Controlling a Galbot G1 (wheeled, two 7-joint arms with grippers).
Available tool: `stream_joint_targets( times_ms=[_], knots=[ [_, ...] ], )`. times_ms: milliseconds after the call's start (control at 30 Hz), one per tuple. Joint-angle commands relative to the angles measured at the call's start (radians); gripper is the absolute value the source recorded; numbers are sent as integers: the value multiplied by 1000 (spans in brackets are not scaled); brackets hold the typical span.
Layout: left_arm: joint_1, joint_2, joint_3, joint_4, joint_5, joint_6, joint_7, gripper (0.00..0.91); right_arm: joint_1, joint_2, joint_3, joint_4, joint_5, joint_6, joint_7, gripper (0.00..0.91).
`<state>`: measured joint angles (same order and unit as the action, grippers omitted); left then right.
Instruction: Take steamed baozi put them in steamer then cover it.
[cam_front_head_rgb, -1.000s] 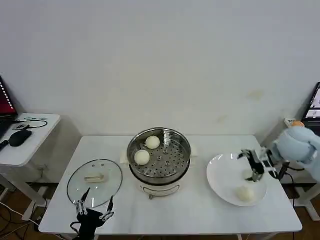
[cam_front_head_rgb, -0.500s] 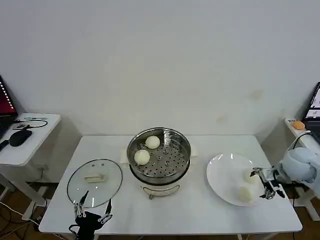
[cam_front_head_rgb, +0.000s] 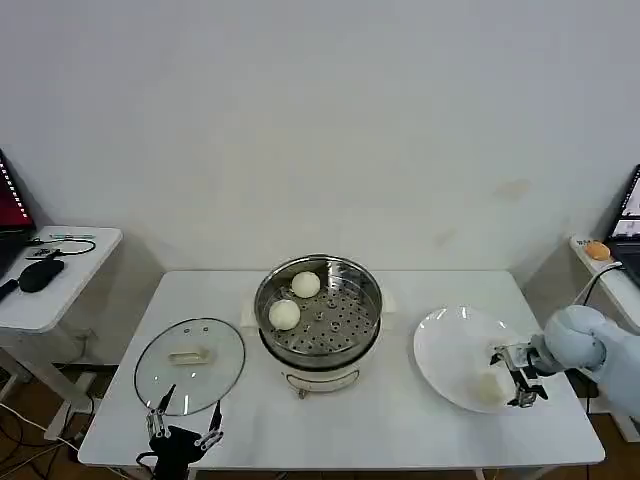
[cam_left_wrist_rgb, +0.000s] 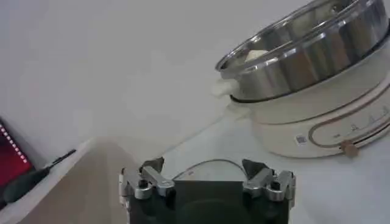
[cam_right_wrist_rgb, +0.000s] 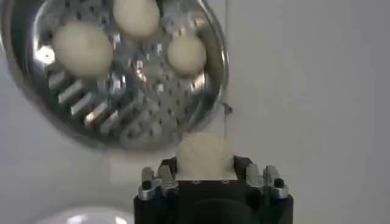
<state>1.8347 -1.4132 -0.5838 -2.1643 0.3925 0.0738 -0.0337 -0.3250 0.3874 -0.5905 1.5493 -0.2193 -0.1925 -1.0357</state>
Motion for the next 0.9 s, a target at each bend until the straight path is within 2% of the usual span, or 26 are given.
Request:
stream_joint_targets(
  times_ms=[33, 133, 167, 300, 467, 700, 900],
  knots=[
    [-7, 0, 1, 4, 0, 1, 1, 907, -21, 33, 10, -46, -2, -5, -7, 887],
    [-8, 0, 1, 5, -1, 0, 1, 907, -17, 42, 8, -56, 3, -12, -11, 856],
    [-8, 0, 1, 7, 0, 0, 0, 907, -15, 44, 8, -60, 3, -13, -12, 806],
    [-9, 1, -1, 8, -1, 0, 0, 907, -9, 44, 2, -62, 11, -19, -24, 715],
    [-12, 0, -1, 6, -2, 1, 1, 907, 1, 47, -5, -64, 18, -25, -33, 645],
    [-10, 1, -2, 2, -3, 1, 0, 907, 40, 40, -19, -58, 44, -31, -44, 605],
    [-9, 9, -8, -4, -9, 2, 1, 907, 173, 14, -68, -35, 94, -34, -52, 605]
  ],
)
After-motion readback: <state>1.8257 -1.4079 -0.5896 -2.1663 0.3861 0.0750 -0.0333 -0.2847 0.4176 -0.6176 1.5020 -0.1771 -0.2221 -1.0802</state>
